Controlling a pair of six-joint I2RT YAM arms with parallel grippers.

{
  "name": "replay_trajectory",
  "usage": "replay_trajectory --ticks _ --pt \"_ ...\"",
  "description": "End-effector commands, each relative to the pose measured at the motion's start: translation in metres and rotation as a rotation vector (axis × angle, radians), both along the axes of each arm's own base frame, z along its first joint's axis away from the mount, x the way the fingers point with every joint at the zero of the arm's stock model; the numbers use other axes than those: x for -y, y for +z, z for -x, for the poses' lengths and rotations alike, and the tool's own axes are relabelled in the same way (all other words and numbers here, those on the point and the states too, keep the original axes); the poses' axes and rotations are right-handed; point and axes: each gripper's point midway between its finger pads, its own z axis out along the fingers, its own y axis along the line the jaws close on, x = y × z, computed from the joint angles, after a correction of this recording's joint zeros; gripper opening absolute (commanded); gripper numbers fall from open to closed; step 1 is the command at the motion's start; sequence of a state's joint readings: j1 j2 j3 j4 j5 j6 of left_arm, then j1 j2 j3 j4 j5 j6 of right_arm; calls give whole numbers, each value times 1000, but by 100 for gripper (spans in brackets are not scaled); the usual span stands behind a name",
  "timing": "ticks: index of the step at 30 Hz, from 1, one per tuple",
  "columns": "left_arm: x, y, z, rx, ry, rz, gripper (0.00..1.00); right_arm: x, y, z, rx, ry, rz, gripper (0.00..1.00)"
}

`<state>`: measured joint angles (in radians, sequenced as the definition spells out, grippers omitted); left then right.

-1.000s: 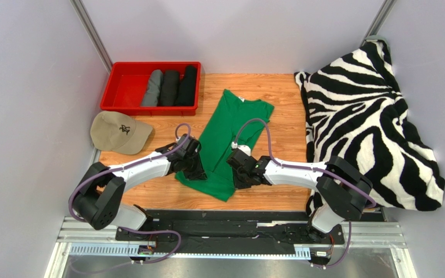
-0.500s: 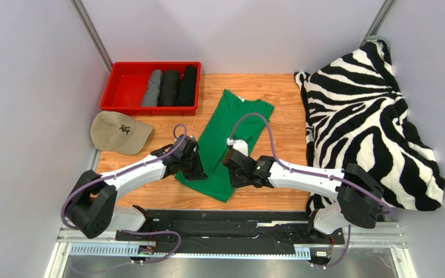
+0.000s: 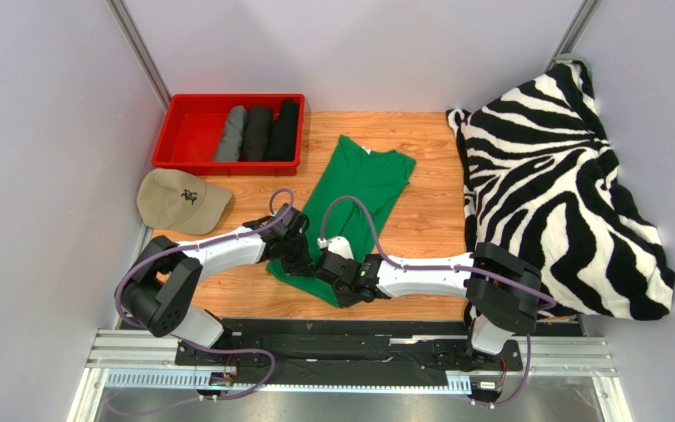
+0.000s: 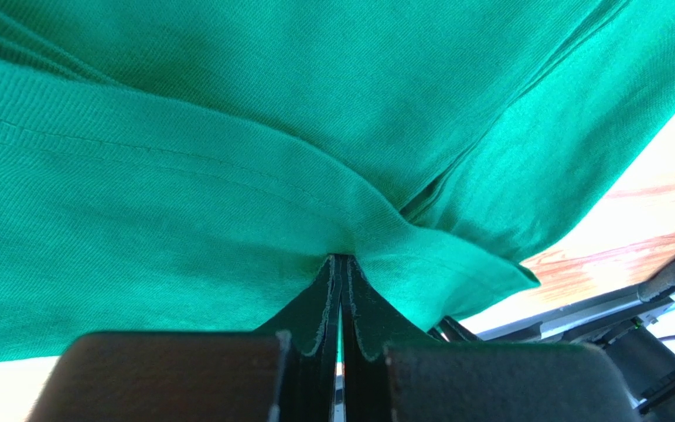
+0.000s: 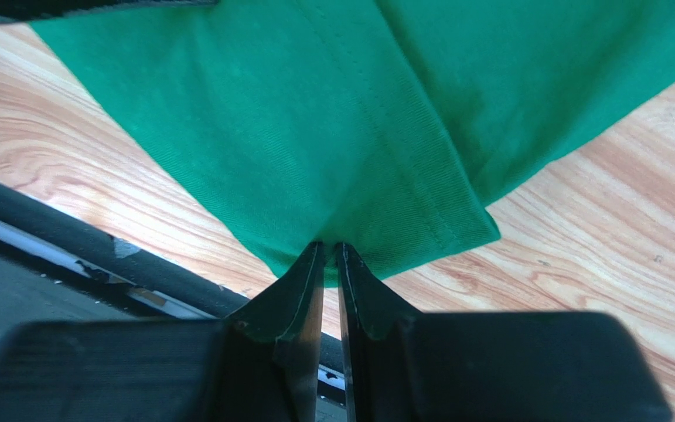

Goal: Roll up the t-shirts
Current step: Roll the T-shirt to the center of the board.

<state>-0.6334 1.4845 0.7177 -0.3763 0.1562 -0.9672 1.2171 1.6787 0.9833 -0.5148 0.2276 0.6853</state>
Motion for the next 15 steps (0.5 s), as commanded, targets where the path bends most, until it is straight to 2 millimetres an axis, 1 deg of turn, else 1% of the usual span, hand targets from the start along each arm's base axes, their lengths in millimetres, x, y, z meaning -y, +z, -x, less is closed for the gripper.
replay_trajectory --ticks 1,2,3,4,5,6,7,8,9,10,11,12,13,14,15 --pt "-1 2 -7 19 12 -25 4 -4 -7 8 -20 13 -11 16" --pt "-1 3 -7 20 12 -22 4 -1 -5 9 -9 14 2 16" --pt "0 7 -8 32 8 -14 4 -3 0 8 2 16 0 16" --pt "0 9 -9 39 6 -7 6 2 8 5 25 8 12 17" --pt "2 14 -11 50 5 0 7 3 13 5 38 10 15 17" --pt "3 20 -12 69 0 11 9 -2 24 2 54 13 0 17" --pt "3 25 -14 80 0 14 10 0 34 0 76 18 2 17" --pt "2 35 -14 100 4 24 11 -1 40 -1 88 26 -3 17" --pt "-2 40 -16 116 17 16 12 -4 46 -2 99 33 -13 17" --pt "-7 43 -14 117 27 7 15 -8 55 -5 116 48 -20 17" --pt "-15 51 -14 139 56 15 16 -12 59 -6 127 63 -24 17" --pt "-22 53 -14 142 87 16 18 -16 61 -7 138 74 -27 18" --pt "-30 53 -12 133 114 18 20 -23 70 -11 163 97 -33 18" --pt "-44 53 -10 137 161 28 21 -26 67 -12 168 113 -16 18" --pt "-50 53 -7 131 194 37 23 -30 68 -13 177 130 -12 18"
